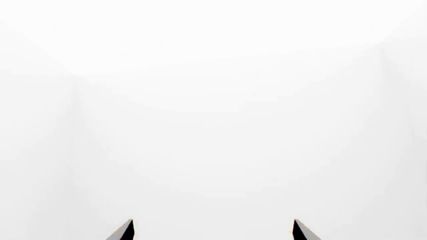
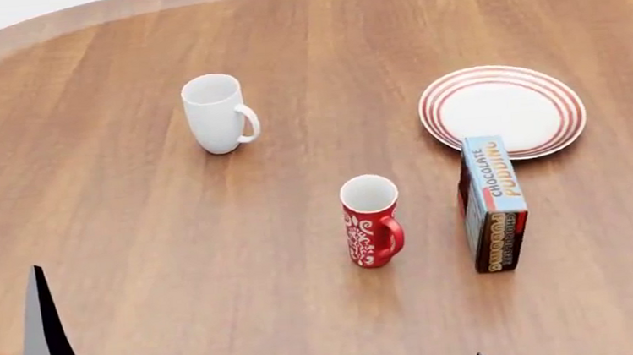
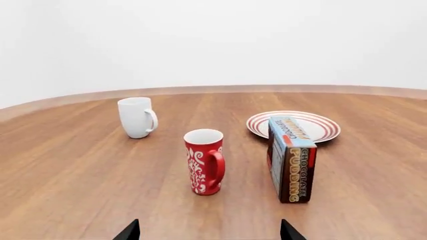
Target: Pick up the red mug and put it on the plate
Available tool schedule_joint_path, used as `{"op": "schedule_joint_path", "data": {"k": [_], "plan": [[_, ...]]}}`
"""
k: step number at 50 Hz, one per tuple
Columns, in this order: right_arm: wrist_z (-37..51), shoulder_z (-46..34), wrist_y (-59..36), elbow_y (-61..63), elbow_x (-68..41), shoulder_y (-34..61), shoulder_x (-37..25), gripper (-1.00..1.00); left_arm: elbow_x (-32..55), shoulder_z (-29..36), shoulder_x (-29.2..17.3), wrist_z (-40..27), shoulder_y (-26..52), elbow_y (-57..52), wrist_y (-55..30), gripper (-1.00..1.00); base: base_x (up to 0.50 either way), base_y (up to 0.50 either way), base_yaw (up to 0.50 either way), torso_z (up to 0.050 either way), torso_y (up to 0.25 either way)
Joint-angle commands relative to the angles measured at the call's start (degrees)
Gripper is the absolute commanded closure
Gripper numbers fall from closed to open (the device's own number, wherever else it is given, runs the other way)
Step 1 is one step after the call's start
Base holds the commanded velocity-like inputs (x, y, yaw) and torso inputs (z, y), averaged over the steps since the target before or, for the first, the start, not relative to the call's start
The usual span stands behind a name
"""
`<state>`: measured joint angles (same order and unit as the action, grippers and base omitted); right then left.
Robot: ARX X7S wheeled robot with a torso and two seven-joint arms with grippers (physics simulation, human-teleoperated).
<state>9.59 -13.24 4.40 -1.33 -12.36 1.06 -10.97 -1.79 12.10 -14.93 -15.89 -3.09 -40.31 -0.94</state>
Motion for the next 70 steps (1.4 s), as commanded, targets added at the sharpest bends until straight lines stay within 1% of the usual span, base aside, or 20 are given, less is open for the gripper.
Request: {"op": "schedule_joint_path", "data": {"k": [1, 18, 70], "plan": [[0.3, -0.3, 0.0, 0.1, -0.3, 0.0, -0.3, -1.00, 0.3, 0.1, -0.3, -0.2, 0.5, 0.3, -0.2, -1.00, 0.00, 0.00, 0.00, 0.000, 0.000], [0.8, -0.4, 0.6, -0.4, -0.9, 0.2, -0.4, -1.00, 0.8, 0.4, -0.7, -0.5, 1.4, 0.9, -0.2, -1.00, 0.10, 0.00, 0.00, 0.000, 0.000], [2.1, -1.6, 0.8, 0.1, -2.1, 0.2, -1.4, -1.00, 1.2, 1.3, -2.0, -1.7, 1.4, 0.5, -0.4, -1.00, 0.21, 0.00, 0.00, 0.000, 0.000]]}}
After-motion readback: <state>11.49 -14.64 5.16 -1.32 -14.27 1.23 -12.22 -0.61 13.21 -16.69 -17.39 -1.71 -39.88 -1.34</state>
